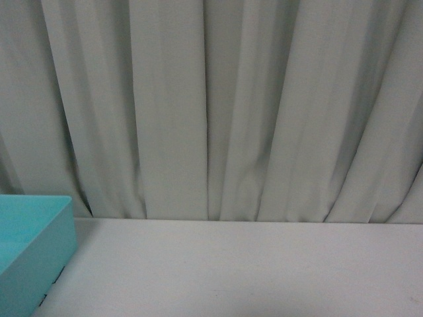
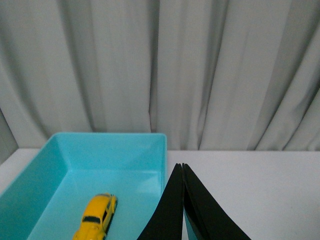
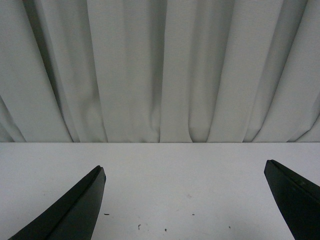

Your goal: Wind up and store yellow beetle toy

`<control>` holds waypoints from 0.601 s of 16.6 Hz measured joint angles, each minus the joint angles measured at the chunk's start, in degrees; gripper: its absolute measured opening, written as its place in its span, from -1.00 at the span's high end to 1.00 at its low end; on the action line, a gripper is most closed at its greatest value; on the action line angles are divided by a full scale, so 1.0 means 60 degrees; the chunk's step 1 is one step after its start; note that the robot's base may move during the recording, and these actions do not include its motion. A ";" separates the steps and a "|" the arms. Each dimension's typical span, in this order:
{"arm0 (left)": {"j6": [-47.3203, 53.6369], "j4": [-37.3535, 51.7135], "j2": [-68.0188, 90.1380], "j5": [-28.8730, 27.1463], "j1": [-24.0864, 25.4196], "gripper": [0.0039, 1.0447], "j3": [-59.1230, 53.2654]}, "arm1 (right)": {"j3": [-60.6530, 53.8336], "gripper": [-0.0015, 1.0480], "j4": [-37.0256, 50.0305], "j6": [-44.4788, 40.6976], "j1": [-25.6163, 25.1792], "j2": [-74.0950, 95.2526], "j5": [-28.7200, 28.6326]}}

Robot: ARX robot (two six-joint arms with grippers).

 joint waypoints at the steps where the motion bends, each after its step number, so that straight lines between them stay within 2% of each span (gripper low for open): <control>1: 0.0004 -0.0208 -0.0262 0.0007 0.0000 0.97 -0.0186 | 0.0000 -0.87 -0.0004 0.0004 0.0000 0.0000 0.0004; 2: 0.0000 -0.0466 -0.0430 0.0004 0.0000 0.97 -0.0178 | 0.0000 -0.87 0.0000 0.0000 0.0000 0.0000 0.0000; 3: 0.0000 -0.1912 -0.1501 0.0000 0.0000 0.97 -0.0186 | 0.0000 -0.87 -0.0004 0.0000 0.0000 -0.0004 0.0007; 10: -0.0004 -0.1865 -0.1894 0.0000 -0.0007 0.97 -0.0186 | 0.0000 -0.87 0.0000 0.0000 0.0000 -0.0004 0.0004</control>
